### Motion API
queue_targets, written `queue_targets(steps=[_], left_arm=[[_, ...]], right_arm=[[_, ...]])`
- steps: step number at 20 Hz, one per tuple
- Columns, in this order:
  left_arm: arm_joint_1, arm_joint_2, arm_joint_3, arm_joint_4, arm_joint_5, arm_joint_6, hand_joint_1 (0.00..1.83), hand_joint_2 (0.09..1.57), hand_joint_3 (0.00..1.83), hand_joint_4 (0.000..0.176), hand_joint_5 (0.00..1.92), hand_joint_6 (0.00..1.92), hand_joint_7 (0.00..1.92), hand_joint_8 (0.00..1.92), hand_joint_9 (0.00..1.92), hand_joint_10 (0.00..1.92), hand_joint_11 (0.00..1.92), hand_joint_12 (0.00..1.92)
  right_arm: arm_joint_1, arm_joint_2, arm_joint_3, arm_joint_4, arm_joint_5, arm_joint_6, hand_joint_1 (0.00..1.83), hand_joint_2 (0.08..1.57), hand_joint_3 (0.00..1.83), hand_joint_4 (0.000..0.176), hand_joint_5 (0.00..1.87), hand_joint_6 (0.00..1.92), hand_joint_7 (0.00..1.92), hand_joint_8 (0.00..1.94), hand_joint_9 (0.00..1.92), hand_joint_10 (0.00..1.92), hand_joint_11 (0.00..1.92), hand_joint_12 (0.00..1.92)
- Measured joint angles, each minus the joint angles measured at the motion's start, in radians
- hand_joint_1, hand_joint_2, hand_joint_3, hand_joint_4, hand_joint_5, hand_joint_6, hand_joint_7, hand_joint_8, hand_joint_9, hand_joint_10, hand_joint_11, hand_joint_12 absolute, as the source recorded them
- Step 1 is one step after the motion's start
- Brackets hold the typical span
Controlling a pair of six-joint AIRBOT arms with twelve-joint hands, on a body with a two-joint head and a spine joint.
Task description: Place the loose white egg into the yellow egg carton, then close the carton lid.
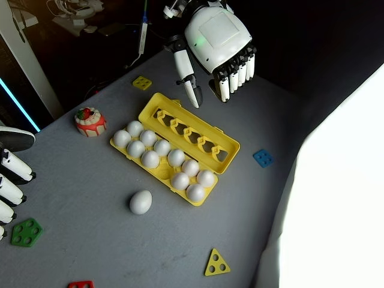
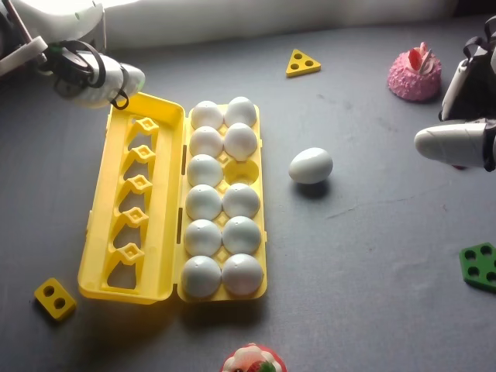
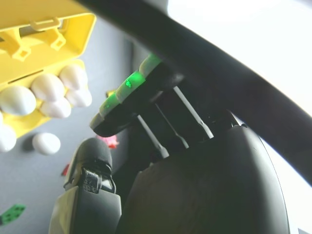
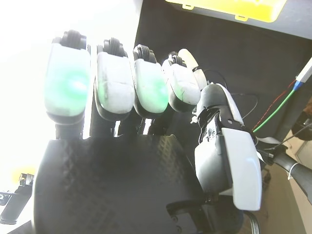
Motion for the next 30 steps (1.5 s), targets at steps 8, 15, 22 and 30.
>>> queue_targets(steps=[8,15,22,30], left_arm=[[0.004,0.0,0.011,0.0,0.011,0.001,0.02,1.27,0.0,0.0,0.16,0.0,0.19,0.0,0.17,0.01,0.0,0.51],[0.02,0.014,-0.031,0.008,0.066,0.003,0.0,1.24,0.0,0.0,0.19,0.0,0.28,0.01,0.29,0.02,0.0,0.7],[-0.014,0.014,-0.061,-0.03,0.03,0.003,0.0,1.24,0.0,0.0,0.14,0.0,0.18,0.0,0.19,0.0,0.0,0.44],[-0.04,0.014,-0.091,-0.098,0.008,0.003,0.0,1.26,0.0,0.0,0.14,0.0,0.2,0.0,0.2,0.0,0.0,0.44]], right_arm=[[-0.005,-0.001,-0.002,0.027,0.004,-0.01,0.04,1.17,0.0,0.0,0.22,0.01,0.28,0.0,0.27,0.01,0.0,0.76],[-0.015,-0.045,-0.003,0.324,-0.011,-0.317,0.12,1.14,0.0,0.0,0.17,0.0,0.22,0.0,0.22,0.0,0.0,0.62],[-0.014,-0.147,0.005,0.602,-0.011,-0.573,0.42,1.07,0.0,0.0,0.12,0.0,0.17,0.0,0.16,0.0,0.0,0.52],[0.058,-0.306,0.157,0.695,-0.174,-0.555,0.85,1.04,0.0,0.0,0.17,0.01,0.18,0.0,0.18,0.01,0.0,0.58]])
